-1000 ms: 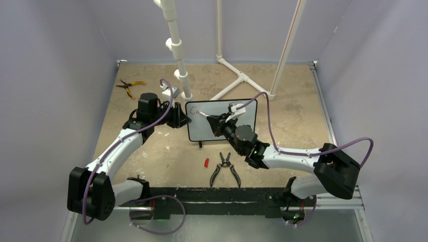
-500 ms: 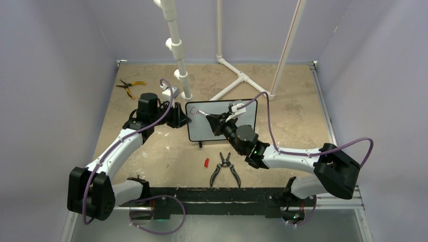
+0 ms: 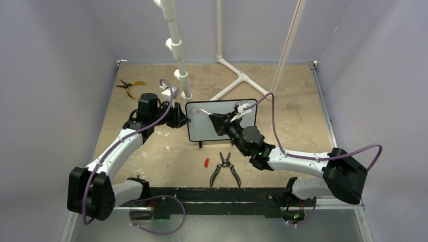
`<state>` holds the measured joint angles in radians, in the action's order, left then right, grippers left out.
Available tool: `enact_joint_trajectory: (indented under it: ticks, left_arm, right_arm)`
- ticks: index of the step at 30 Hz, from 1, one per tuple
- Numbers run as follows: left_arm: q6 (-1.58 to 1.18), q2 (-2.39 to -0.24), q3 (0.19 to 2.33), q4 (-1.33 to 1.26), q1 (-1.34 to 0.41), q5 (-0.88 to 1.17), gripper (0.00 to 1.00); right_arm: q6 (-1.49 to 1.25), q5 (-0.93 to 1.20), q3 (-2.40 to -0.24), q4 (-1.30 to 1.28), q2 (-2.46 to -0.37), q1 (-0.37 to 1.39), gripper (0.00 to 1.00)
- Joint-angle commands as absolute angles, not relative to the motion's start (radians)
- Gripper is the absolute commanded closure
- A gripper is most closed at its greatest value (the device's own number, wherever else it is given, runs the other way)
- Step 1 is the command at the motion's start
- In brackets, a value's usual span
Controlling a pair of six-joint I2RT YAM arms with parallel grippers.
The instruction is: Write a sentence on the whiteboard
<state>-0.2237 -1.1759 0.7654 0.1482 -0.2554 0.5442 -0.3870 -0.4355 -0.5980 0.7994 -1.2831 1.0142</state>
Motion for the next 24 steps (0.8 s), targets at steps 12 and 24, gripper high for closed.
enact_joint_trajectory:
  ticks: [12, 24]
  left_arm:
    - [-0.207, -1.16, 0.767, 0.137, -0.249, 0.537, 0.76]
    - [-0.207, -1.16, 0.767, 0.138, -0.249, 0.537, 0.76]
  right_arm:
    - [-0.379, -0.456, -0.622, 0.816, -1.332, 1.014, 1.0]
    - [-0.368, -0.485, -0.628, 0.839, -1.341, 1.014, 1.0]
